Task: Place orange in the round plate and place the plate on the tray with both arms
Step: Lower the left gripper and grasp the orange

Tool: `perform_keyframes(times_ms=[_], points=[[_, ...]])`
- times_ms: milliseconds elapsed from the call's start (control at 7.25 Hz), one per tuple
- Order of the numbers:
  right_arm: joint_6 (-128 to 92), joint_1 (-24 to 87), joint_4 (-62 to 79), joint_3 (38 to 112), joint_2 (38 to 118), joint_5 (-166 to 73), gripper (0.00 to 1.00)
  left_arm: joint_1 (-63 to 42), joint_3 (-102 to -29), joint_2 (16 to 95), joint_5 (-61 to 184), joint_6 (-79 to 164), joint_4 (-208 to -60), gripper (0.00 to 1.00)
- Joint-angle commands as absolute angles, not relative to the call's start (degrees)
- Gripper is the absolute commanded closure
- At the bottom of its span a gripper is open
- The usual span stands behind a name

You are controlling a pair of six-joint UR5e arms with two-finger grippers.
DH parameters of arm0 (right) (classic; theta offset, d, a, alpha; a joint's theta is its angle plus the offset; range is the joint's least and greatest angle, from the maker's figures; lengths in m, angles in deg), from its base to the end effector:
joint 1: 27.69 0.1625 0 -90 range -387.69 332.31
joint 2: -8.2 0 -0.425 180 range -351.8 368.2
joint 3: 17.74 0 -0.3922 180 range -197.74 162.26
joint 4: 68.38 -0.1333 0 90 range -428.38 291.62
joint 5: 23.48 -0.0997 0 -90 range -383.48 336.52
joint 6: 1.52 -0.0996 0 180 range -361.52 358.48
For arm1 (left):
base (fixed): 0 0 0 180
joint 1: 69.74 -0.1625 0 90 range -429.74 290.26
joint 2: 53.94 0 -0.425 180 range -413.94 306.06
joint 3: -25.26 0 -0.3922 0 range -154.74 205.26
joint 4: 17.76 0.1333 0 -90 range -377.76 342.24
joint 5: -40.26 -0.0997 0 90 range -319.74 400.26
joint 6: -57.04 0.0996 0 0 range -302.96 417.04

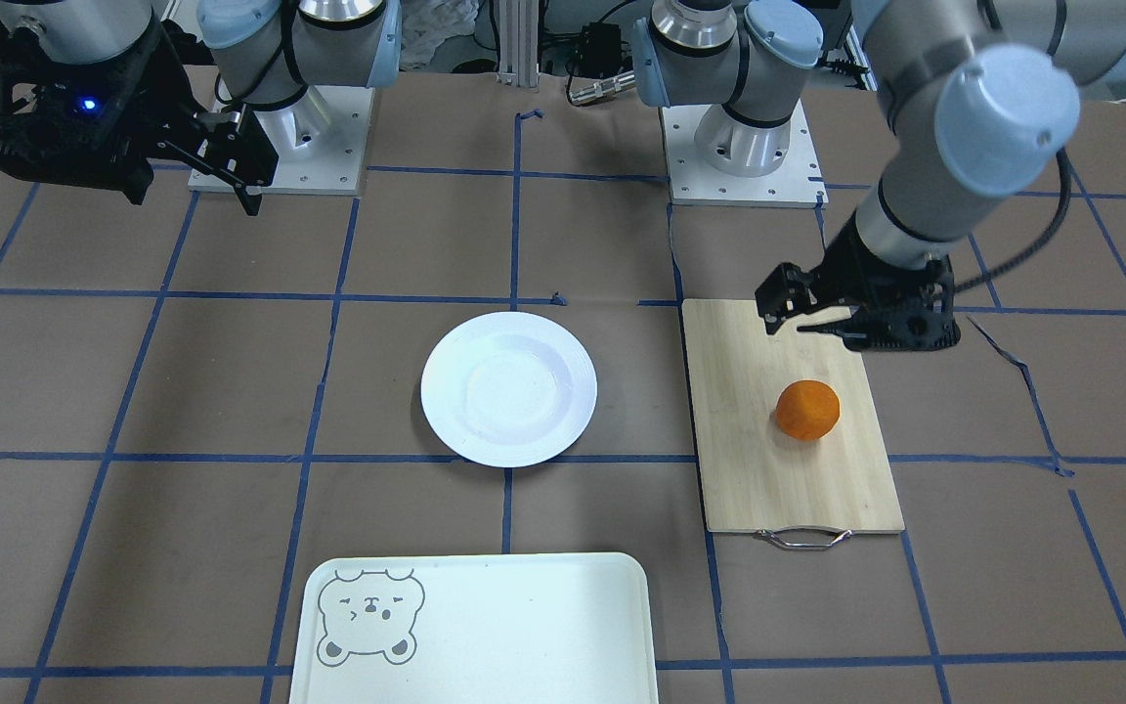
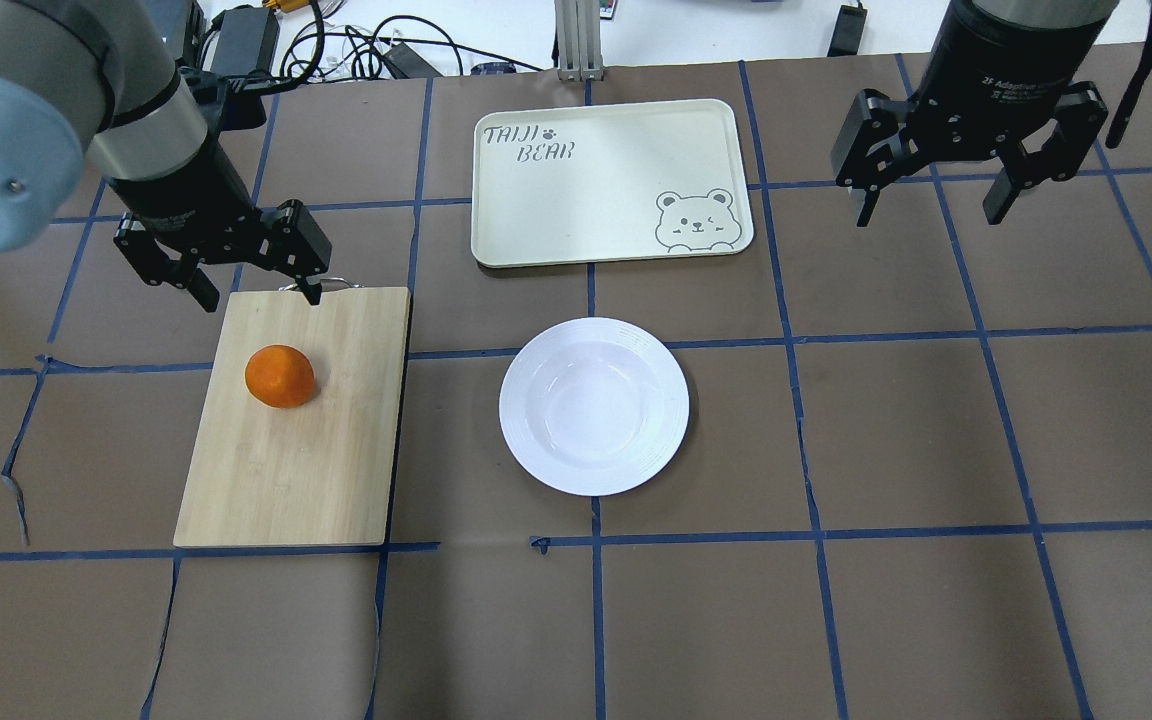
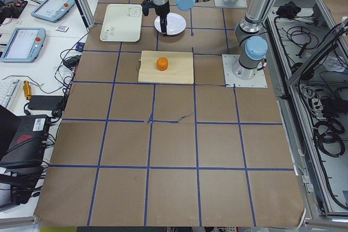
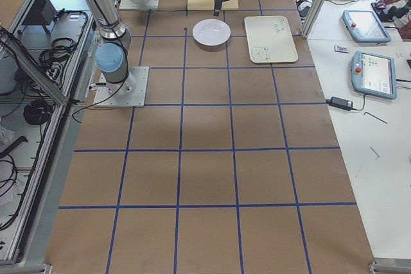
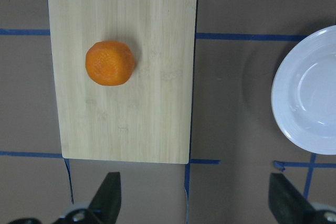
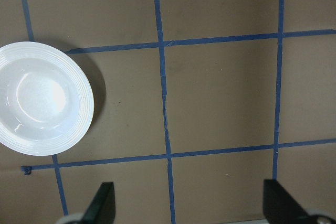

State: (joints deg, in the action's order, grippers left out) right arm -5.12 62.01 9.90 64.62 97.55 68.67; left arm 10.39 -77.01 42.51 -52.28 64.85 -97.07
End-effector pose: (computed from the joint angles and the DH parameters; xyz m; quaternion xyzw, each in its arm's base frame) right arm 0.1270 -0.4859 0.5278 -0.0332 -0.9984 -0.0407 0.0199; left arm -0.0406 -0.5187 0.3465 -0.0164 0.9972 0.0726 0.0111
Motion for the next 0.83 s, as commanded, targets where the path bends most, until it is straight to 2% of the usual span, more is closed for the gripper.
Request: perform_keyframes(times_ms=[0, 414, 690], points=[[-5.2, 62.0, 9.8, 64.6, 97.6, 68.6, 0.0, 4.3, -86.7, 48.3, -51.7, 68.6, -82.4, 0.0], [-5.6, 62.0, 9.9, 64.6, 97.6, 68.6, 0.0, 4.4, -86.6, 52.7, -51.0, 68.5, -81.0, 0.03], [-5.2, 62.0, 9.8, 64.7, 97.6, 68.6, 0.0, 4.4, -86.5, 52.9, -49.7, 68.7, -80.2, 0.67]])
